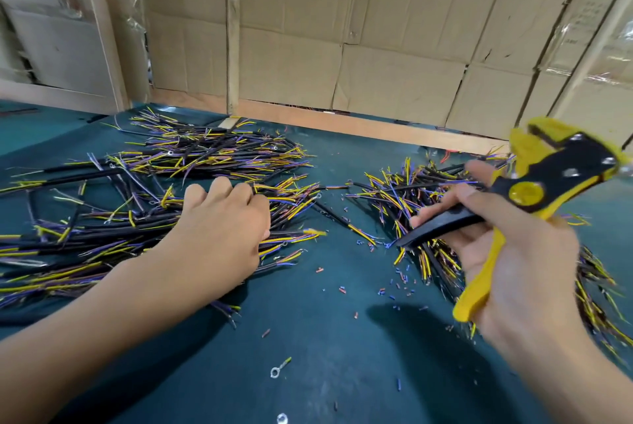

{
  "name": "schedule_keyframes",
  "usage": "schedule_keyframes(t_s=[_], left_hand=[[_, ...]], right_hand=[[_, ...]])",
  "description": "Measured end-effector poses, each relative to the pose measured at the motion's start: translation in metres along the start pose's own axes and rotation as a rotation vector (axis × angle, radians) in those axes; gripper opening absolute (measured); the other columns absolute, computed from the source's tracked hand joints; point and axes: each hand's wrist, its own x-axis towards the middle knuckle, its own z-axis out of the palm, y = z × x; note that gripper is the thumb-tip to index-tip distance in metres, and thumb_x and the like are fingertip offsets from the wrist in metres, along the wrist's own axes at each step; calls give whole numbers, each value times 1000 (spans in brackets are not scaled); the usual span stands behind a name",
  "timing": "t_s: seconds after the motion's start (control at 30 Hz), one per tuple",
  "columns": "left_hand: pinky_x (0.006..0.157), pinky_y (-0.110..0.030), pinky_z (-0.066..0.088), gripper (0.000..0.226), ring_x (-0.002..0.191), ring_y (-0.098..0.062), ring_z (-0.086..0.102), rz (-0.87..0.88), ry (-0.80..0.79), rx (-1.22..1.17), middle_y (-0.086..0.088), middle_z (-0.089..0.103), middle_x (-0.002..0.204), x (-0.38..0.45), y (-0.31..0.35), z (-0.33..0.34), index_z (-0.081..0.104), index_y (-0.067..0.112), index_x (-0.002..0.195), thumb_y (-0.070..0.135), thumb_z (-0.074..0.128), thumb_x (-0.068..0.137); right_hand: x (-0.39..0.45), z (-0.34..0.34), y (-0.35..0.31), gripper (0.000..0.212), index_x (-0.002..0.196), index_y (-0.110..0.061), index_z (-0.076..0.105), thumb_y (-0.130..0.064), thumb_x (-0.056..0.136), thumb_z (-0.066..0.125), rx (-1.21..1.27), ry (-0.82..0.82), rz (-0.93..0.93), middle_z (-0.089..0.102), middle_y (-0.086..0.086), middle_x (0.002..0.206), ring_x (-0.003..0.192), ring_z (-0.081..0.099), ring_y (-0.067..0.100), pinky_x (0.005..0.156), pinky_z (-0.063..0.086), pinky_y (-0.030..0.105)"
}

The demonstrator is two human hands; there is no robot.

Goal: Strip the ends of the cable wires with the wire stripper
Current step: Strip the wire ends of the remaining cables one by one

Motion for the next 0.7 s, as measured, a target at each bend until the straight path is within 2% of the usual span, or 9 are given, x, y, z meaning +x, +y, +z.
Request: schedule_keyframes(t_s=[0.13,0.2,0.27,0.33,0.43,0.57,0.63,0.7], left_hand=[[77,-36,21,13,105,-20,43,12,13,7,9,38,97,-1,3,-2,44,28,107,24,46,94],[77,-37,23,22,105,-21,46,23,15,14,7,45,101,-3,3,-4,45,26,112,21,50,92],[77,-40,27,39,101,-27,49,60,84,24,0,50,103,-6,0,-8,53,22,122,17,61,84],[76,-43,34,49,93,-32,49,158,138,-12,-6,48,99,-8,-3,-12,62,17,119,5,67,72],[76,-45,45,54,90,-29,47,346,190,-170,-6,40,100,-8,-5,-26,64,12,116,-9,57,66],[76,-37,51,56,92,-19,44,443,247,-382,-1,35,105,-11,1,-34,59,10,122,-15,59,72],[79,-22,43,52,90,-6,39,463,242,-470,4,31,107,-13,3,-33,57,12,125,-14,61,80],[80,-13,35,40,91,-4,43,488,251,-567,5,35,109,-14,6,-32,57,13,126,-7,58,91]], right_hand=[[-18,6,17,10,100,0,66,5,93,60,-79,-66,31,60,13,67,64,66,41,69,59,47],[-22,8,24,9,98,0,67,5,93,62,-134,-78,52,61,14,66,65,68,42,71,59,49],[-24,10,27,8,98,0,67,4,93,63,-167,-81,75,65,16,68,68,69,41,70,60,50],[-25,11,28,6,96,-1,69,0,90,68,-194,-73,110,71,21,77,74,71,37,64,60,43],[-26,15,26,21,95,-1,72,-11,77,80,-206,-84,201,76,19,92,85,73,33,63,58,36],[-26,15,24,33,93,-2,73,-14,64,83,-174,-118,243,77,14,92,82,71,25,64,59,35],[-24,15,23,38,91,-3,71,-16,58,83,-148,-118,232,75,12,86,77,69,24,63,58,35],[-22,14,21,38,94,-1,68,-13,60,82,-100,-145,227,70,11,79,71,65,26,63,58,35]])
